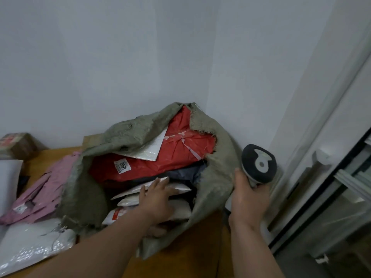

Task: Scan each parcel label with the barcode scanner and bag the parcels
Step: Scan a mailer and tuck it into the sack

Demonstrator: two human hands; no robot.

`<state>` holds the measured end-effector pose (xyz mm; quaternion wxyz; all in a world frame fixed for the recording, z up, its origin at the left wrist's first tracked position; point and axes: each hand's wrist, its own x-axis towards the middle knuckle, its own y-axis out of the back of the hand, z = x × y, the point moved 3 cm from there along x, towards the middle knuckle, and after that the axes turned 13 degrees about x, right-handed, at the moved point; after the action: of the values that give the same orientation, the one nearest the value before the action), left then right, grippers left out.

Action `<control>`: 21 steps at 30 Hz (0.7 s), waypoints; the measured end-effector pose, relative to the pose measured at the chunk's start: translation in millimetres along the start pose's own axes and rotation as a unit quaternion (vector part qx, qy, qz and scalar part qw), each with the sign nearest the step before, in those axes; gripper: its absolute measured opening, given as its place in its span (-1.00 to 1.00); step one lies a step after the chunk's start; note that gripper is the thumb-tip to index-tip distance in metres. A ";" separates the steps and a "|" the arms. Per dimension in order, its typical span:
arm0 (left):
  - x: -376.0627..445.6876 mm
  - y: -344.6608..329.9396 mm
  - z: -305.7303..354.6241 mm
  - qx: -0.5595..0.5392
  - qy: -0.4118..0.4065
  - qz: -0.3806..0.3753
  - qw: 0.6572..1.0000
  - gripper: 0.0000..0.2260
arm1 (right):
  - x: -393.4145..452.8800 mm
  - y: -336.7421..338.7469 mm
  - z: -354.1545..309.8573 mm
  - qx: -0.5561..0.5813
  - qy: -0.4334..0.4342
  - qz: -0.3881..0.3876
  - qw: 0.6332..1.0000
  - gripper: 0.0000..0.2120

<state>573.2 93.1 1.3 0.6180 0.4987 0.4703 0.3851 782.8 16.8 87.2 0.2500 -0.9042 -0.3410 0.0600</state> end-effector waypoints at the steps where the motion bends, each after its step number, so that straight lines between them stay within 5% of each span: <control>1: -6.2 3.5 -2.7 -0.014 0.009 0.013 1.000 -0.47 | -3.4 -6.5 -3.0 -0.007 0.003 -0.007 1.000 -0.74; 7: -40.1 29.0 -35.6 -0.067 0.054 0.078 0.993 -0.54 | -44.6 -54.7 -0.6 -0.017 -0.050 -0.134 0.990 -0.61; 11: -69.0 41.1 -73.5 -0.109 0.088 0.158 0.977 -0.57 | -89.0 -81.2 21.6 -0.047 -0.113 -0.199 0.972 -0.82; 16: -124.9 47.1 -147.7 -0.214 0.146 0.294 0.920 -0.68 | -165.8 -125.5 45.7 -0.069 -0.163 -0.260 0.949 -0.78; 21: -185.2 39.6 -242.8 -0.264 0.235 0.354 0.866 -0.74 | -251.3 -169.6 76.2 -0.086 -0.199 -0.316 0.924 -0.82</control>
<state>290.3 -12.0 61.9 0.4196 0.3442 0.2742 0.7939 471.0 -5.4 89.0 0.1044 -0.7369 -0.6555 0.1276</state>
